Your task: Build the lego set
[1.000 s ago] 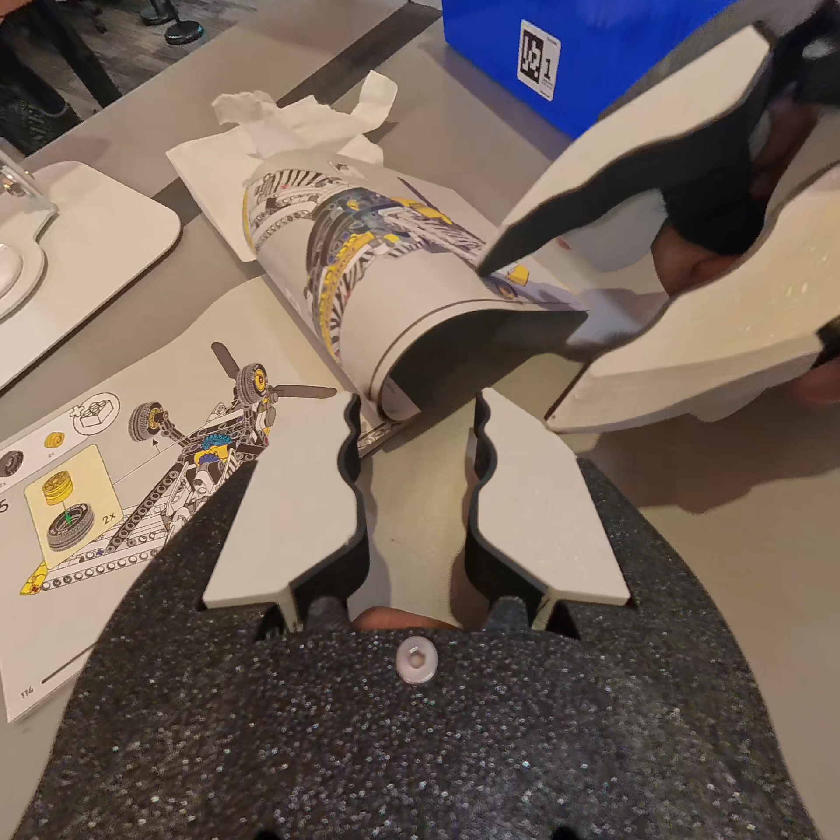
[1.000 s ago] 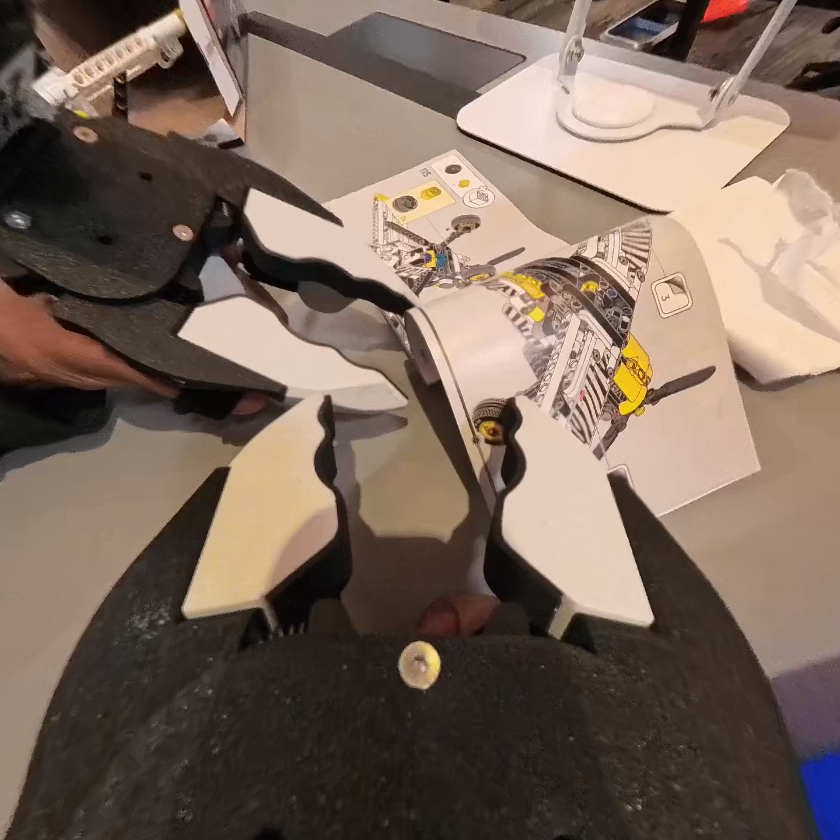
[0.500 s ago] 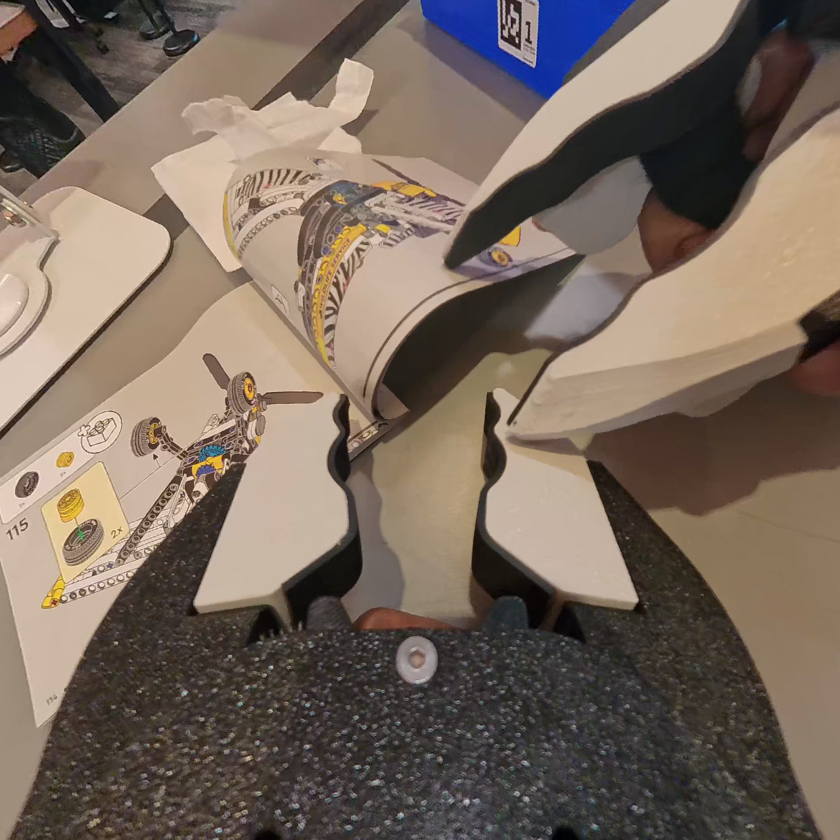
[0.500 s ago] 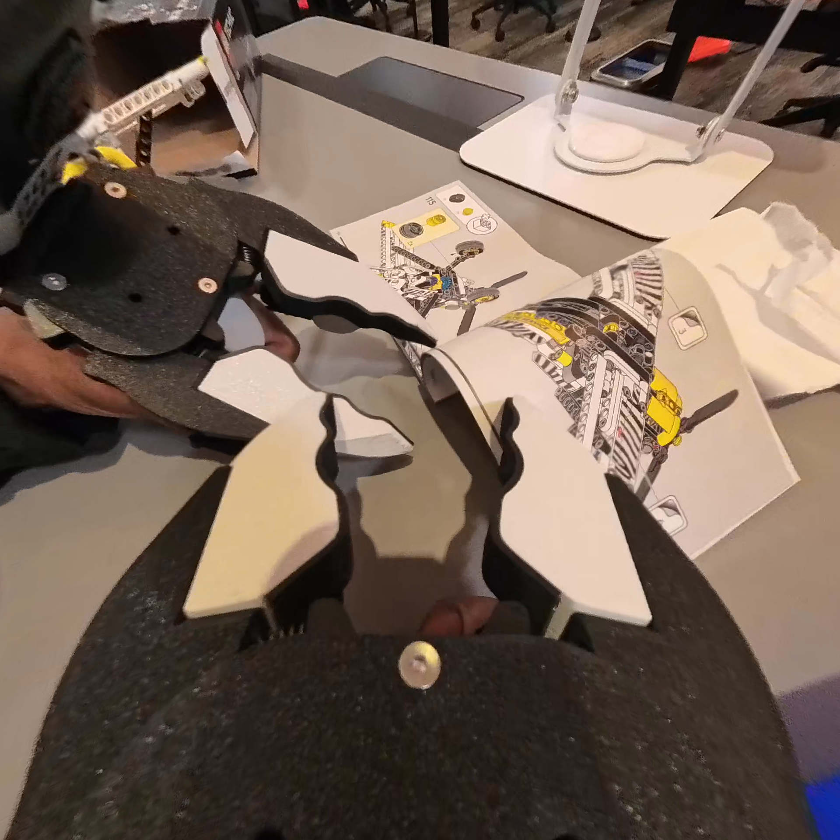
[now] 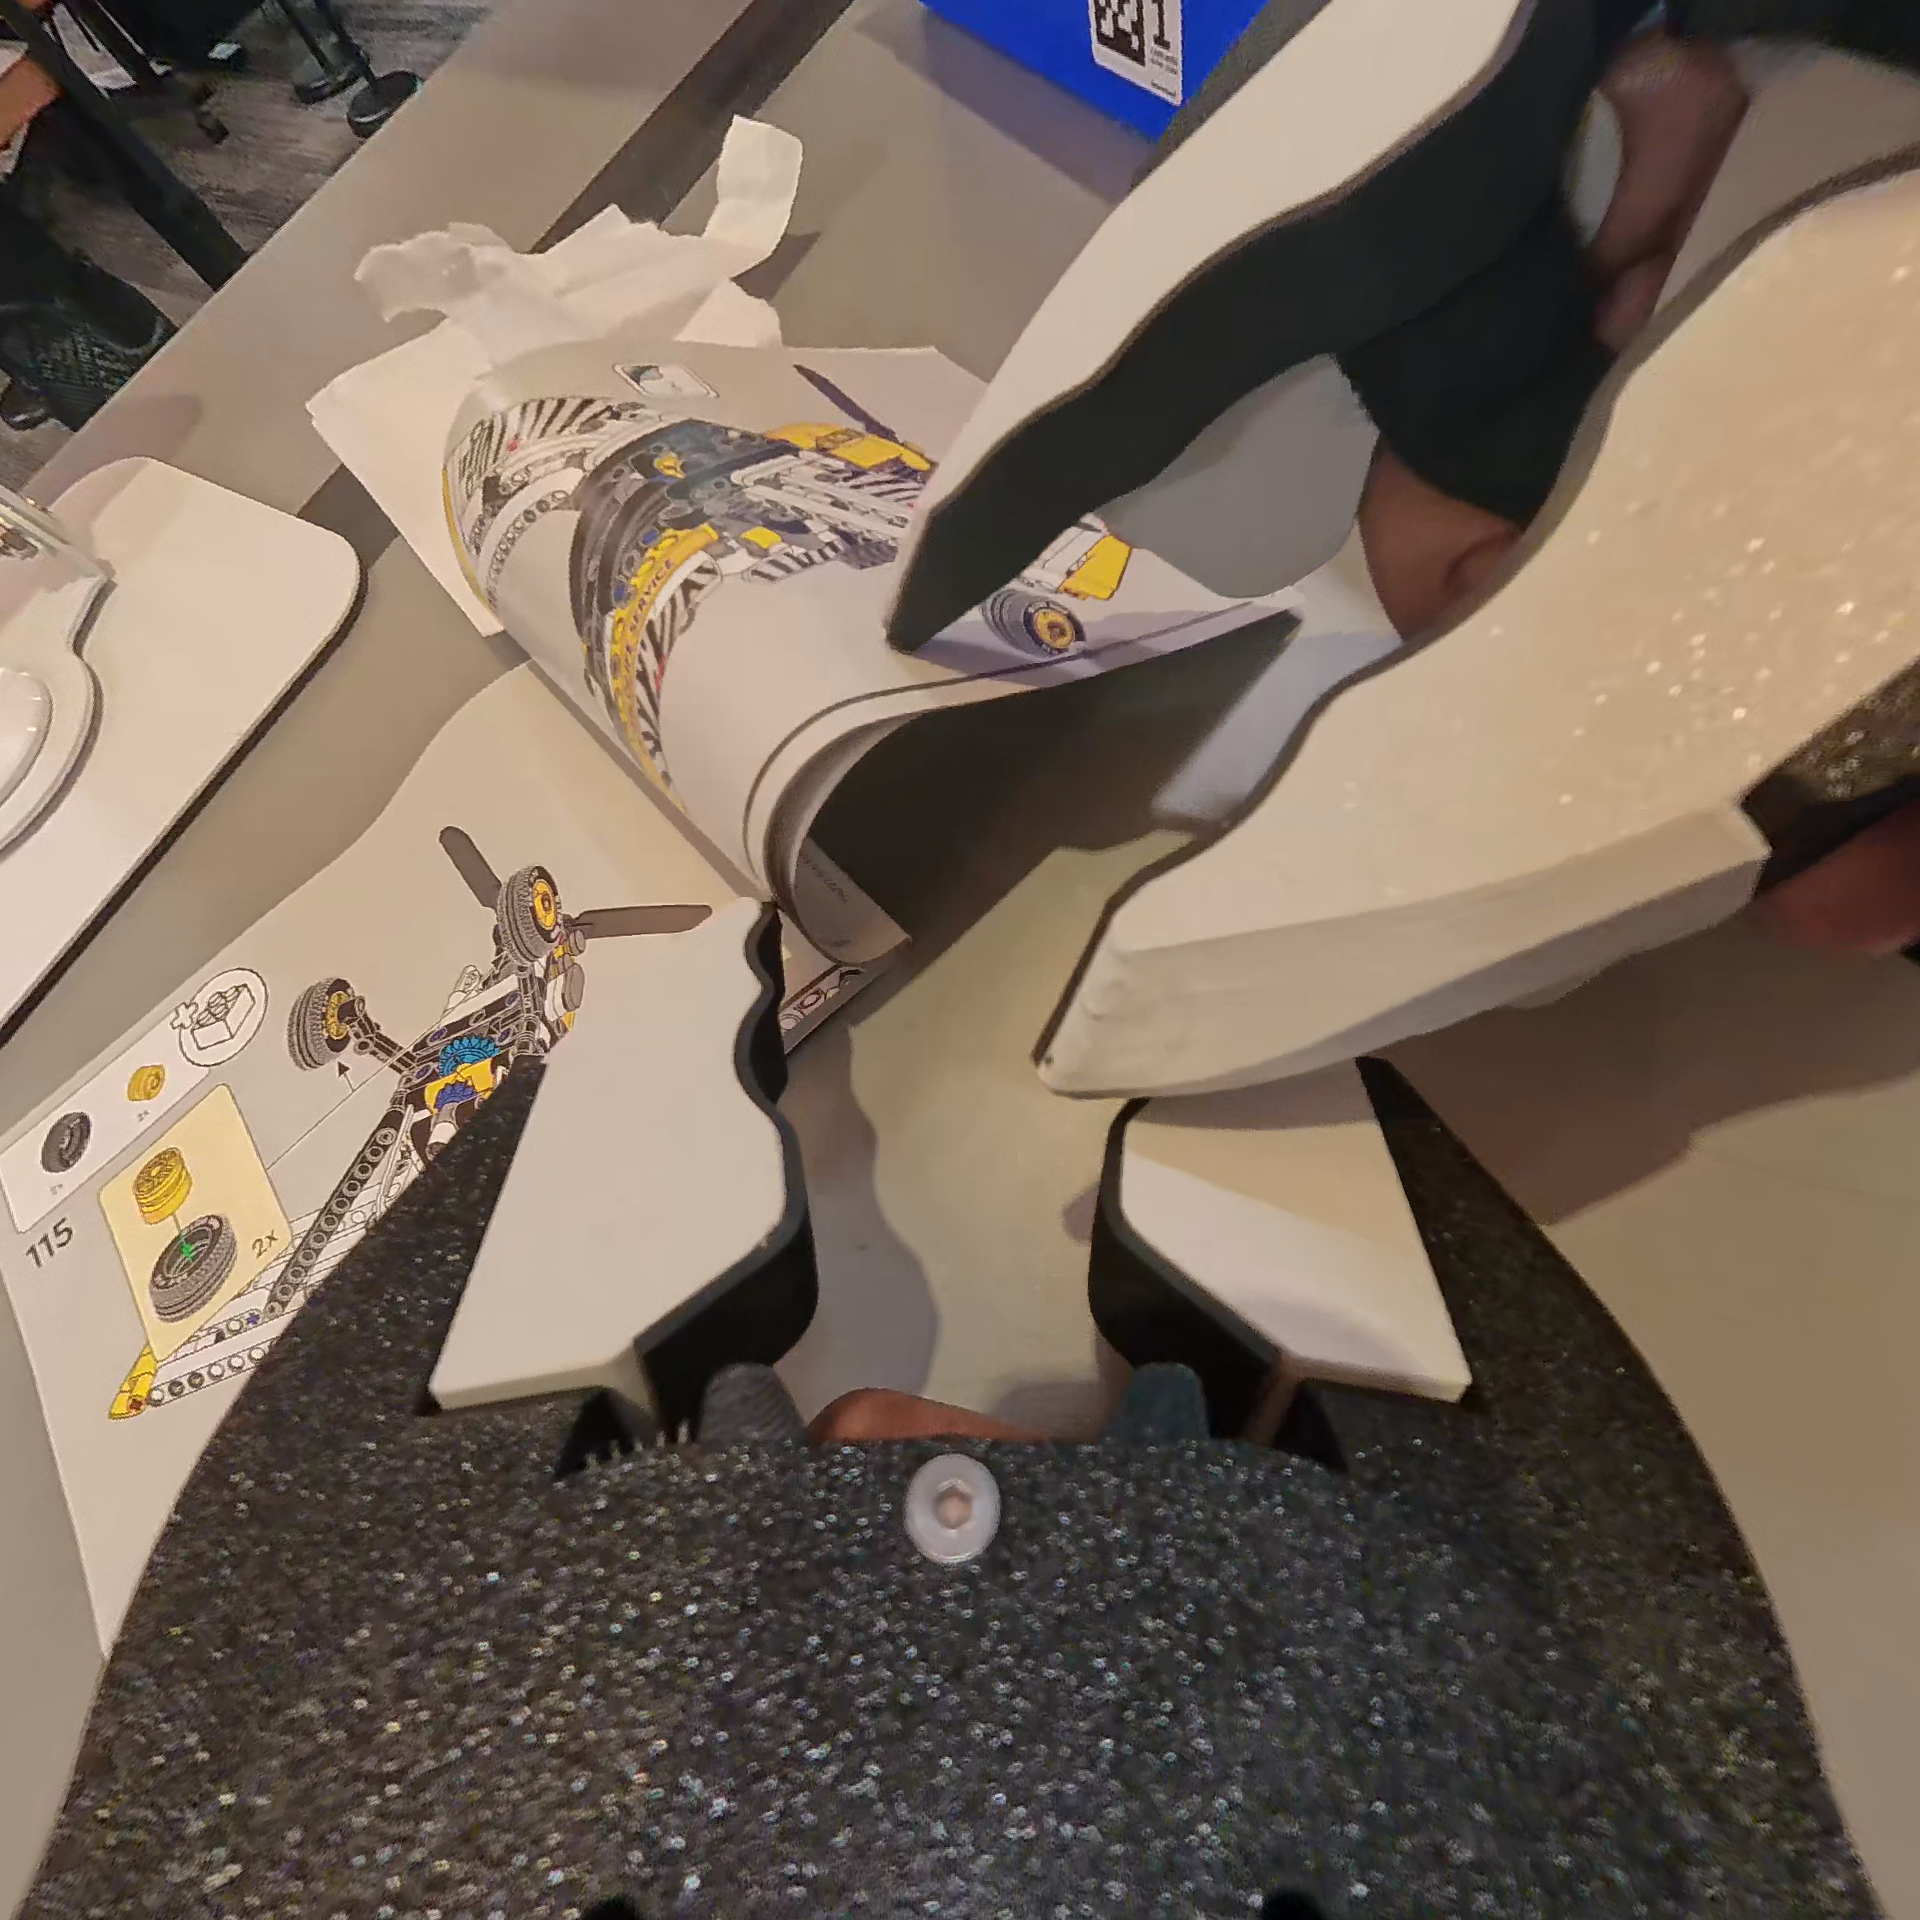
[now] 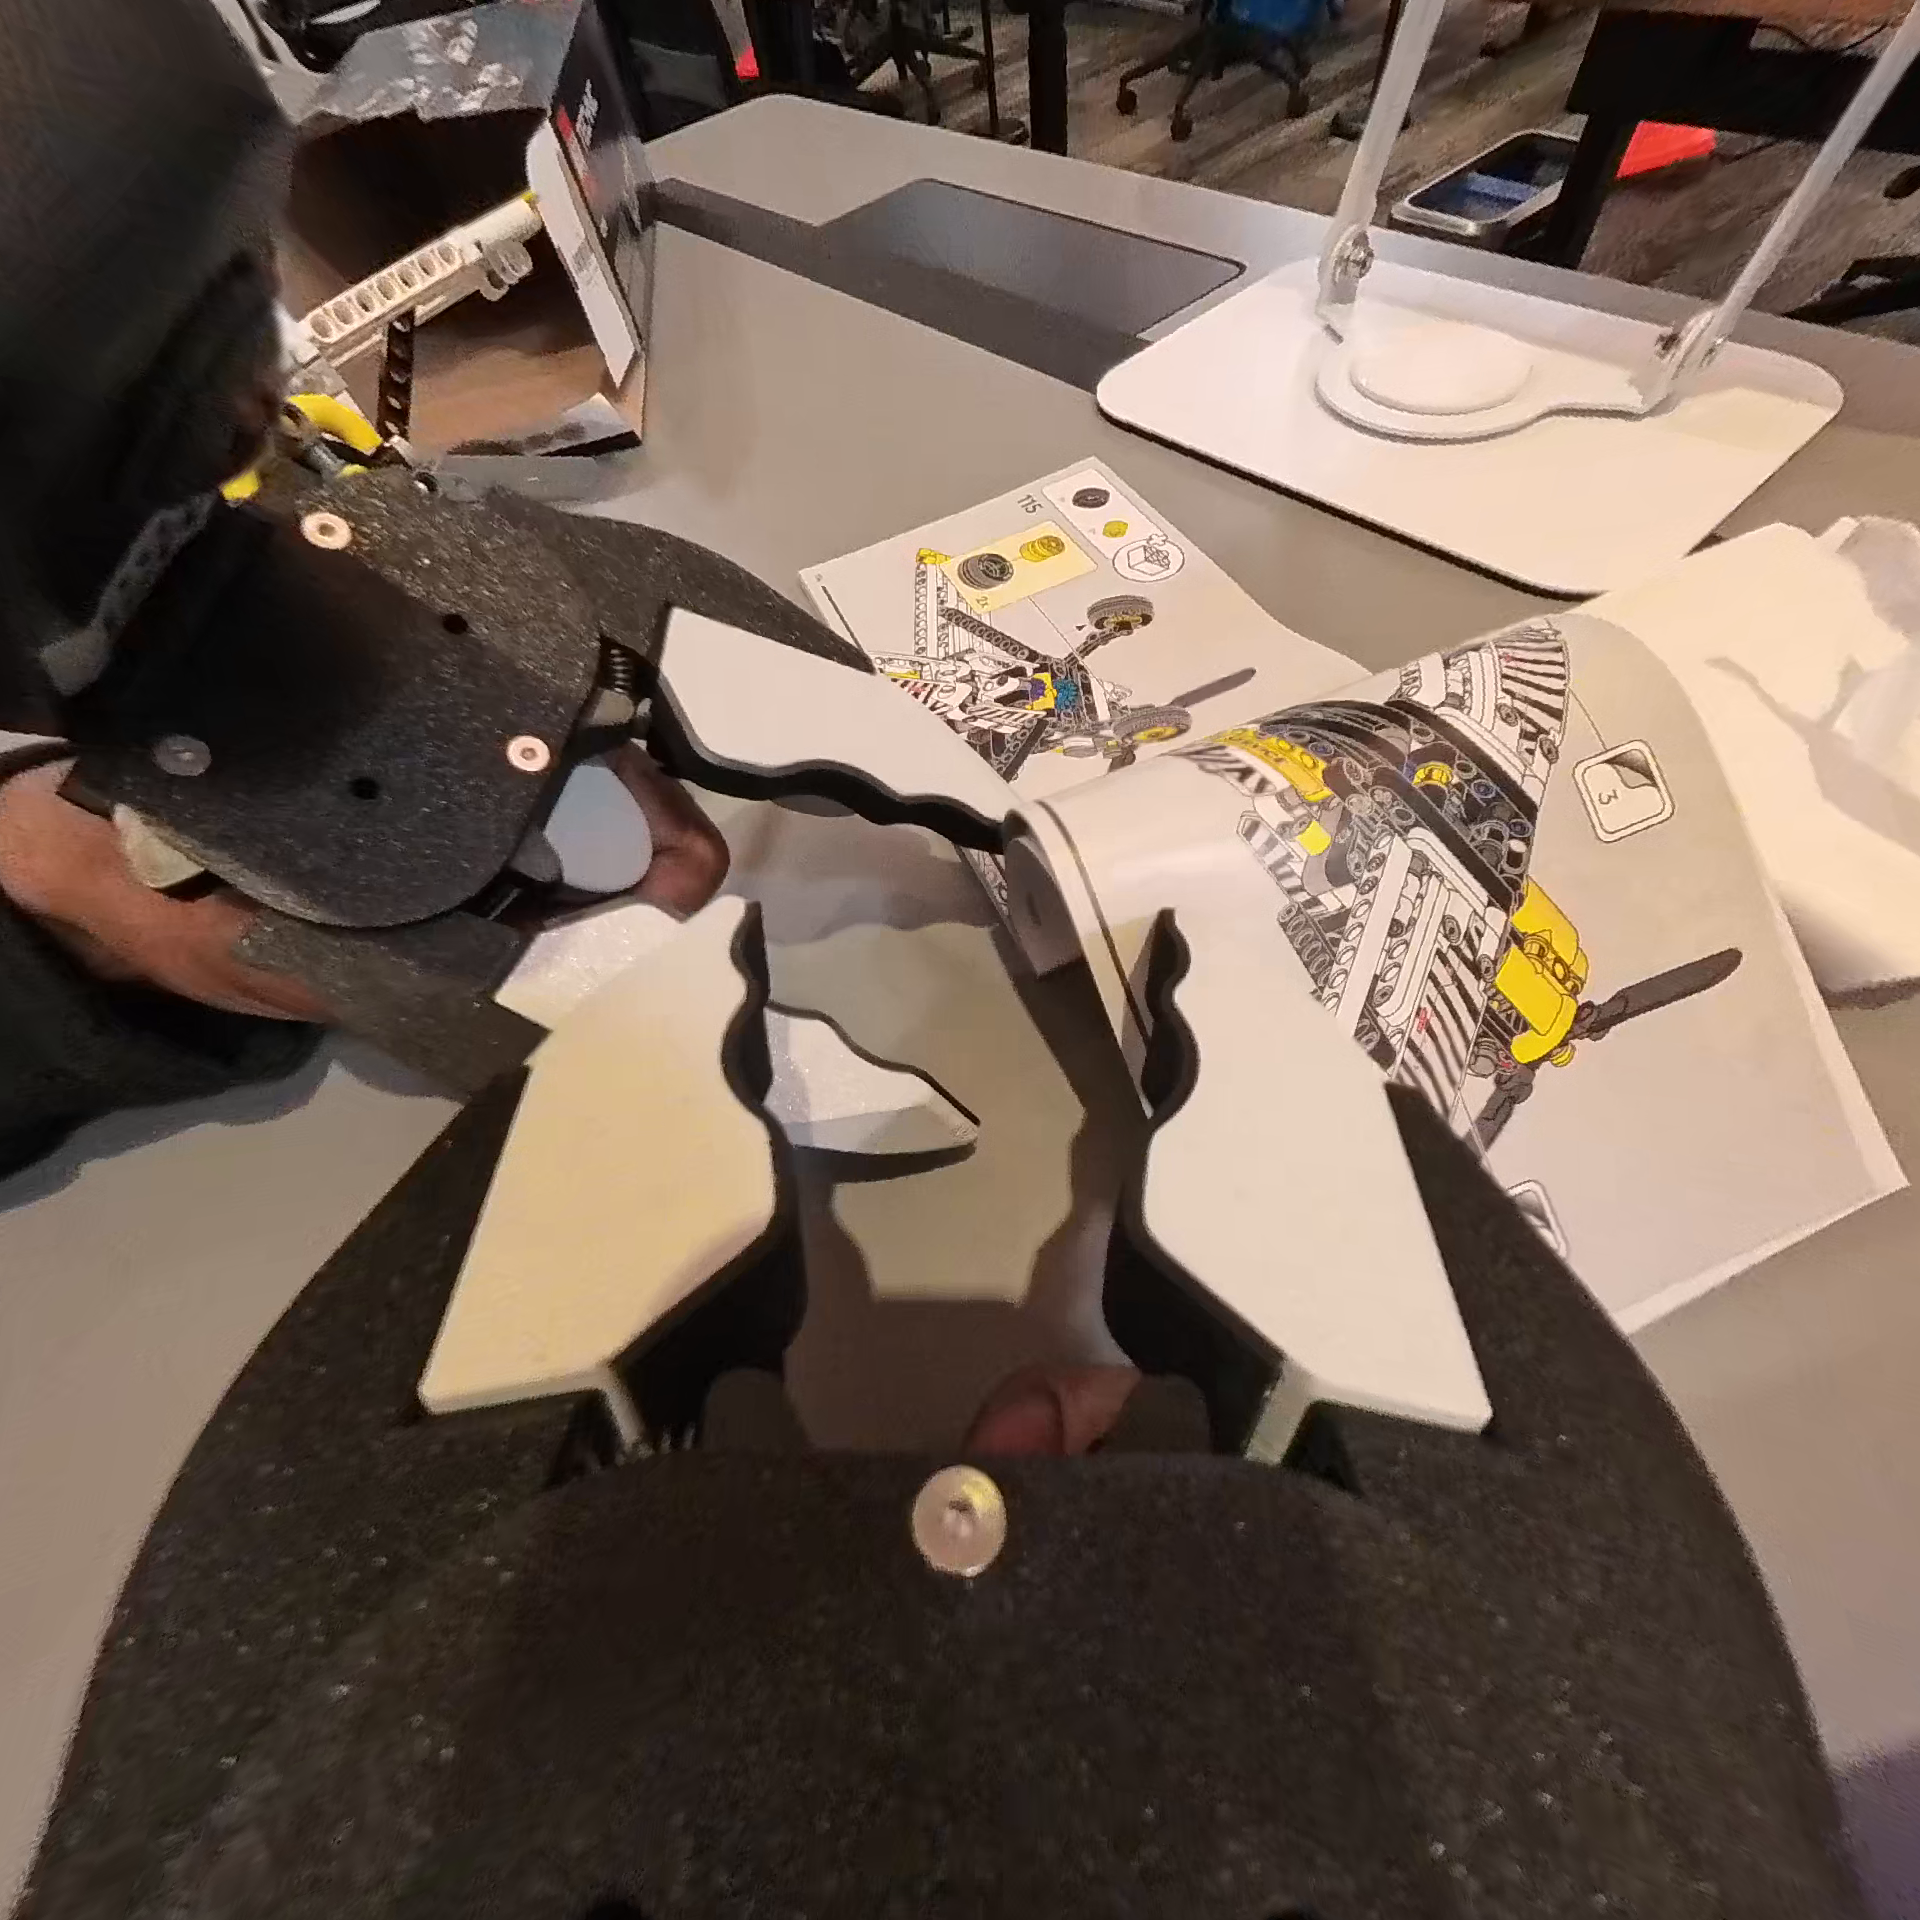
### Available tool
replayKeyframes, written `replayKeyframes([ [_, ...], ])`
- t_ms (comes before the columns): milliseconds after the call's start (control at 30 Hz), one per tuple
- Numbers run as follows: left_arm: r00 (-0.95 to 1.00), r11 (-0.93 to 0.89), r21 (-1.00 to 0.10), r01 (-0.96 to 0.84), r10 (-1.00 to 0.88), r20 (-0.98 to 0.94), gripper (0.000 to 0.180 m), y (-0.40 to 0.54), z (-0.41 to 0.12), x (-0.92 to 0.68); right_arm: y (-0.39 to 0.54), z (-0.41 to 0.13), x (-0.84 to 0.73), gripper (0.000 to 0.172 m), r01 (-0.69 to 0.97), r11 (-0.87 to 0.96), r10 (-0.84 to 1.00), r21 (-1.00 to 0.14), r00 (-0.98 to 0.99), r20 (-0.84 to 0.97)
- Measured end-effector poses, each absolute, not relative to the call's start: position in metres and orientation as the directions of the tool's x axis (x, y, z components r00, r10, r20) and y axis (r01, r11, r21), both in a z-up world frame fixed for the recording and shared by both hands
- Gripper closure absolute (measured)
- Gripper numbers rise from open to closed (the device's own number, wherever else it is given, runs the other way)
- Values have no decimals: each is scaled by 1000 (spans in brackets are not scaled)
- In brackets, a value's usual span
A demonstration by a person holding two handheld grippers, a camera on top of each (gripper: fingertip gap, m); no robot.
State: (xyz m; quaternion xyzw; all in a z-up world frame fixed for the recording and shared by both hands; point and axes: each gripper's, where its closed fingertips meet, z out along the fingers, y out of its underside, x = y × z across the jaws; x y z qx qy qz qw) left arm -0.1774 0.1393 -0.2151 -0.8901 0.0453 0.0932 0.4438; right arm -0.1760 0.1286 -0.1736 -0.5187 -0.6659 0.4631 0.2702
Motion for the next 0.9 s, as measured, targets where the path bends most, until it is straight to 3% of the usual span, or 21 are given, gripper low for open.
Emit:
replayKeyframes([
  [900,972,-593,-780,-201,-25,-232,115,139,-214,-172,116,-158,-188,102,371,131,939,-919,-345,-5],
])
